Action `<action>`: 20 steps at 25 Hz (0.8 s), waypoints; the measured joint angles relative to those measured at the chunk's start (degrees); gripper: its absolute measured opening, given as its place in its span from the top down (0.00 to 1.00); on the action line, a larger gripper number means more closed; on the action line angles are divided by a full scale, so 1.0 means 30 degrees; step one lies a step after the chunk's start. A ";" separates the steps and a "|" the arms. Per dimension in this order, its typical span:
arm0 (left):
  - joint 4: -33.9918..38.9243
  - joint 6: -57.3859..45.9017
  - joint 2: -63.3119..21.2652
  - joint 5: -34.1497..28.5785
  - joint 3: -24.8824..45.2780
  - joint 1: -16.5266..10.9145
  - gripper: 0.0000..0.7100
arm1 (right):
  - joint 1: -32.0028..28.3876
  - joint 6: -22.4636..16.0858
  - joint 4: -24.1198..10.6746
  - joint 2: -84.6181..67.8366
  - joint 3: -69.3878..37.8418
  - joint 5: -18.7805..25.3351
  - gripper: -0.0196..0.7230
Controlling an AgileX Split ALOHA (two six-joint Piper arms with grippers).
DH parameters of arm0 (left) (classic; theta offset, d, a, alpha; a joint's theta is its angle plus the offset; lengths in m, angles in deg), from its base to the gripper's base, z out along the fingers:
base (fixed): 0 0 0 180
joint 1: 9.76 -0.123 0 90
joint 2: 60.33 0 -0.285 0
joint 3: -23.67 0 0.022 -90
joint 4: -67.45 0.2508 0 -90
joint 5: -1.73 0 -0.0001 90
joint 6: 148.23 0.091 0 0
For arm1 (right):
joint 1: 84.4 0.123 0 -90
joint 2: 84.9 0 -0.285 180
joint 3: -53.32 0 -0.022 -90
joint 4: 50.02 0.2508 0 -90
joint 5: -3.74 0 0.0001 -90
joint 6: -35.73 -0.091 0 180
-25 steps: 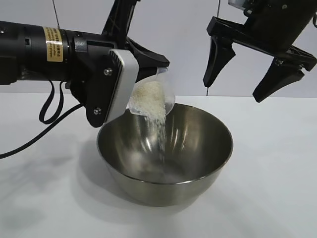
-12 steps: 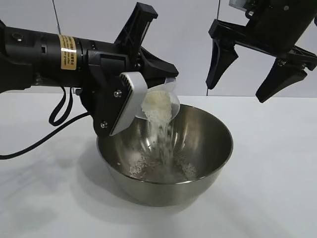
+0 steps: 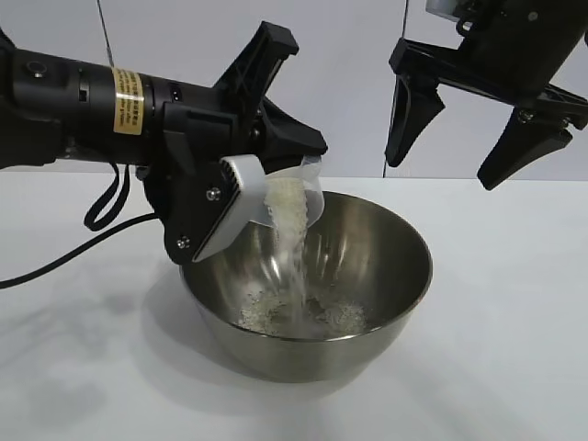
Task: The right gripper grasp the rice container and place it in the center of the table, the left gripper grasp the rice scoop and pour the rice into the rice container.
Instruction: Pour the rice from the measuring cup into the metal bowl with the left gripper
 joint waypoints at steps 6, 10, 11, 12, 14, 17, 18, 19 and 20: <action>0.0977 0.0175 -0.0333 -0.0742 -0.0710 0.0000 0.98 | 0.0000 0.0000 -0.0075 0.0000 0.0000 0.0020 0.12; 0.1677 0.0218 -0.0413 -0.0956 -0.0773 0.0000 0.98 | 0.0000 0.0000 -0.0075 0.0000 0.0000 0.0020 0.12; 0.1769 0.0218 -0.0413 -0.0956 -0.0773 0.0000 0.98 | 0.0000 0.0000 -0.0075 0.0000 0.0000 0.0020 0.12; 0.1762 0.0218 -0.0413 -0.0956 -0.0773 0.0000 0.98 | 0.0000 0.0000 -0.0075 0.0000 0.0000 0.0020 0.12; 0.1820 0.0218 -0.0413 -0.0956 -0.0773 0.0000 0.98 | 0.0000 0.0000 -0.0075 0.0000 0.0000 0.0020 0.12; 0.2031 0.0218 -0.0413 -0.0956 -0.0773 0.0000 0.98 | 0.0000 0.0000 -0.0075 0.0000 0.0000 0.0020 0.12; 0.2166 0.0218 -0.0413 -0.0956 -0.0773 0.0000 0.98 | 0.0000 0.0000 -0.0075 0.0000 0.0000 0.0020 0.12; 0.2255 0.0218 -0.0413 -0.0956 -0.0773 0.0039 0.98 | 0.0000 0.0000 -0.0075 0.0000 0.0000 0.0020 0.12; 0.2335 0.0218 -0.0413 -0.1001 -0.0773 0.0116 0.98 | 0.0000 0.0000 -0.0075 0.0000 0.0000 0.0020 0.12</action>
